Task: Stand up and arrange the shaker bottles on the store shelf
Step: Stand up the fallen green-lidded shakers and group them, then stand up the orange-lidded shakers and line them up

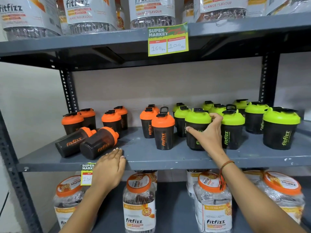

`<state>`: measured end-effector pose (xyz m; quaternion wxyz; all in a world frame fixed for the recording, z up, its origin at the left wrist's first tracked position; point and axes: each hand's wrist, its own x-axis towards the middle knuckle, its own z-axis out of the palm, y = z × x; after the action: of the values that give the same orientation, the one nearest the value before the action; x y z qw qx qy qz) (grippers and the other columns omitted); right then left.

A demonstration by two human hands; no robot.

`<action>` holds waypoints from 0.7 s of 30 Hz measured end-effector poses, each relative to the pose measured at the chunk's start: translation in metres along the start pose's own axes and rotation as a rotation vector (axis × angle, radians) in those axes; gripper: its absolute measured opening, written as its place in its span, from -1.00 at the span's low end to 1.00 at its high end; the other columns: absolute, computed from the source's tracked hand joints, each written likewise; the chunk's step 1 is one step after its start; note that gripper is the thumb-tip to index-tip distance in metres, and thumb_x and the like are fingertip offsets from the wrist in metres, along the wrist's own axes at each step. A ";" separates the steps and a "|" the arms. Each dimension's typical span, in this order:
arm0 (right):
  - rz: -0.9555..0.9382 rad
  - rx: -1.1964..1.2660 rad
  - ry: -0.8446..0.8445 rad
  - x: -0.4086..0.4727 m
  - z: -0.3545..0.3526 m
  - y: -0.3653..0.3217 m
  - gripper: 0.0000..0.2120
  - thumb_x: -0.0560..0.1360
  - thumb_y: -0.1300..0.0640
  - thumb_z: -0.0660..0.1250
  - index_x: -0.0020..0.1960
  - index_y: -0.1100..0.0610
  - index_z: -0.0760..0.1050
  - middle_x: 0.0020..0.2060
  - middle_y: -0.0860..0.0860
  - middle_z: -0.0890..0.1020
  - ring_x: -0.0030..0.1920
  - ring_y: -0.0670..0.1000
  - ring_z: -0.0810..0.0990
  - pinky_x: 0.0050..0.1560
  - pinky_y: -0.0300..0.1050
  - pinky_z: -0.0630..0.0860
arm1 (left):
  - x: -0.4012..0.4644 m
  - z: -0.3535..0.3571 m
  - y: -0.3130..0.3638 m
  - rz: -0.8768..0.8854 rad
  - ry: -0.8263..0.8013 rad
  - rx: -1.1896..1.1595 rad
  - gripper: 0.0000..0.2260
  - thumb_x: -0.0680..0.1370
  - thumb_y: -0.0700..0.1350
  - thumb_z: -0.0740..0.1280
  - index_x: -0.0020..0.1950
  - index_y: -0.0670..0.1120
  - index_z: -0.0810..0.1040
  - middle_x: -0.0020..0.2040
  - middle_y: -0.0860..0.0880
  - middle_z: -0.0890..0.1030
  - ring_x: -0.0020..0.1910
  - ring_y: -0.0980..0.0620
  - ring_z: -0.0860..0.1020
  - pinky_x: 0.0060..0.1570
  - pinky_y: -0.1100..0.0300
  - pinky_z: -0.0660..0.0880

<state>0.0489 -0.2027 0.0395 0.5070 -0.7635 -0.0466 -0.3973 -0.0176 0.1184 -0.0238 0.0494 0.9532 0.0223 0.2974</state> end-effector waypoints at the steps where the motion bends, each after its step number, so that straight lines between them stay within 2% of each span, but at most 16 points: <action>1: 0.001 -0.008 -0.015 -0.001 0.000 0.002 -0.17 0.28 -0.04 0.61 0.33 0.10 0.18 0.32 0.05 0.35 0.18 0.05 0.42 0.17 0.07 0.43 | 0.000 -0.001 0.001 -0.002 -0.001 0.000 -0.32 0.51 0.16 -0.21 0.39 -0.12 0.45 0.39 -0.09 0.48 0.38 -0.05 0.43 0.38 0.05 0.28; 6: -0.029 -0.011 -0.044 -0.004 0.004 0.008 -0.18 0.27 0.00 0.63 0.29 0.12 0.17 0.21 -0.01 0.33 0.08 0.00 0.38 0.06 0.01 0.43 | -0.002 -0.006 0.003 -0.009 -0.018 0.005 -0.30 0.50 0.17 -0.24 0.43 -0.09 0.41 0.42 -0.07 0.45 0.40 -0.01 0.40 0.40 0.09 0.23; 10: -0.046 -0.012 -0.031 -0.007 0.008 0.012 -0.17 0.27 0.00 0.63 0.31 0.13 0.18 0.27 0.06 0.34 0.14 -0.01 0.38 0.06 -0.01 0.43 | -0.003 -0.009 0.004 -0.017 -0.031 -0.020 -0.30 0.49 0.17 -0.25 0.44 -0.09 0.39 0.43 -0.06 0.43 0.41 0.00 0.38 0.41 0.10 0.21; 13: -0.053 0.006 0.005 -0.011 0.011 0.011 -0.13 0.27 0.02 0.64 0.36 0.18 0.18 0.31 0.10 0.32 0.20 -0.04 0.35 0.18 -0.02 0.41 | -0.004 -0.011 0.004 -0.013 -0.031 -0.033 -0.31 0.50 0.16 -0.23 0.44 -0.10 0.39 0.42 -0.07 0.44 0.41 -0.01 0.39 0.41 0.09 0.22; 16: -0.062 0.050 0.097 -0.024 0.013 0.005 -0.08 0.30 0.03 0.62 0.45 0.20 0.16 0.39 0.15 0.29 0.38 0.09 0.33 0.37 -0.03 0.32 | -0.004 -0.012 0.004 -0.002 -0.029 -0.034 -0.31 0.50 0.15 -0.25 0.44 -0.10 0.38 0.43 -0.08 0.43 0.41 -0.01 0.38 0.41 0.11 0.21; 19: -0.184 0.012 0.247 -0.048 0.017 -0.014 -0.21 0.40 0.06 0.54 0.46 0.25 0.22 0.41 0.22 0.32 0.45 0.18 0.28 0.46 0.11 0.24 | -0.004 -0.012 0.002 0.018 -0.039 -0.035 -0.37 0.55 0.12 -0.22 0.45 -0.10 0.37 0.44 -0.08 0.42 0.41 -0.01 0.37 0.42 0.13 0.20; 21: -0.332 -0.033 0.293 -0.067 0.022 -0.033 -0.31 0.43 0.06 0.46 0.44 0.29 0.27 0.42 0.26 0.33 0.48 0.22 0.25 0.51 -0.05 0.12 | -0.004 -0.013 -0.003 0.054 -0.038 -0.053 -0.46 0.60 0.09 -0.12 0.44 -0.10 0.38 0.43 -0.08 0.43 0.41 -0.01 0.38 0.42 0.12 0.20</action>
<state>-0.0004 -0.1463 0.0163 0.4232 -0.6878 -0.0911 -0.5827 -0.0285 0.1220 -0.0161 0.0668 0.9574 -0.0120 0.2808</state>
